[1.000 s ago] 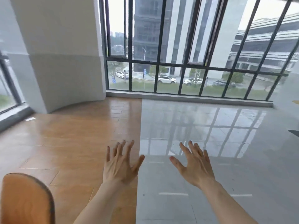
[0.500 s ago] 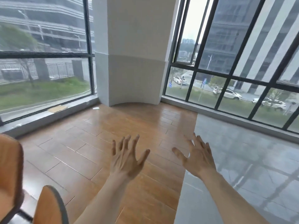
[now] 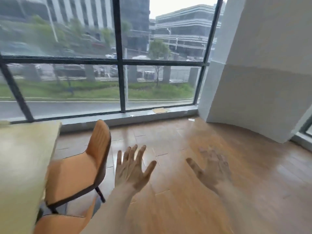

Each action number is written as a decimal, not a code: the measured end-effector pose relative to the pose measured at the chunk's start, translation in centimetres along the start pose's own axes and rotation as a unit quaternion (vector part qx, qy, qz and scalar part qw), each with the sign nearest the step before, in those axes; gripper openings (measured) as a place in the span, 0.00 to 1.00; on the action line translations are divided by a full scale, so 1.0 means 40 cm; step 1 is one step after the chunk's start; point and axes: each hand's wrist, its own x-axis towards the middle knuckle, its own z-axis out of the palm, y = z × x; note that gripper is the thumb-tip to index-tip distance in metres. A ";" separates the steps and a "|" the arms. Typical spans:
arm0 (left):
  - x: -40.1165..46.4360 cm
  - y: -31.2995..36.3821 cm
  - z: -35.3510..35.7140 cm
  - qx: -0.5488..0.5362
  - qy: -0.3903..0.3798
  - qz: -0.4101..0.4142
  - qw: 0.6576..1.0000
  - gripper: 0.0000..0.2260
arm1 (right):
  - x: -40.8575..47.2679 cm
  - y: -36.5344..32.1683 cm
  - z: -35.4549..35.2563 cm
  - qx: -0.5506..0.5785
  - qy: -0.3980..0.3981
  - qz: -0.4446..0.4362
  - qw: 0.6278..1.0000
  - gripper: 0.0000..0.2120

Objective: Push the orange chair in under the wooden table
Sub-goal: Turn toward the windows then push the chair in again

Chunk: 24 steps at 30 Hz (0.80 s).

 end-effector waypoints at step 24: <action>-0.417 -0.458 0.224 0.017 0.062 -0.596 0.801 0.39 | 0.104 -0.717 0.763 -0.029 -0.322 -0.583 0.745 0.40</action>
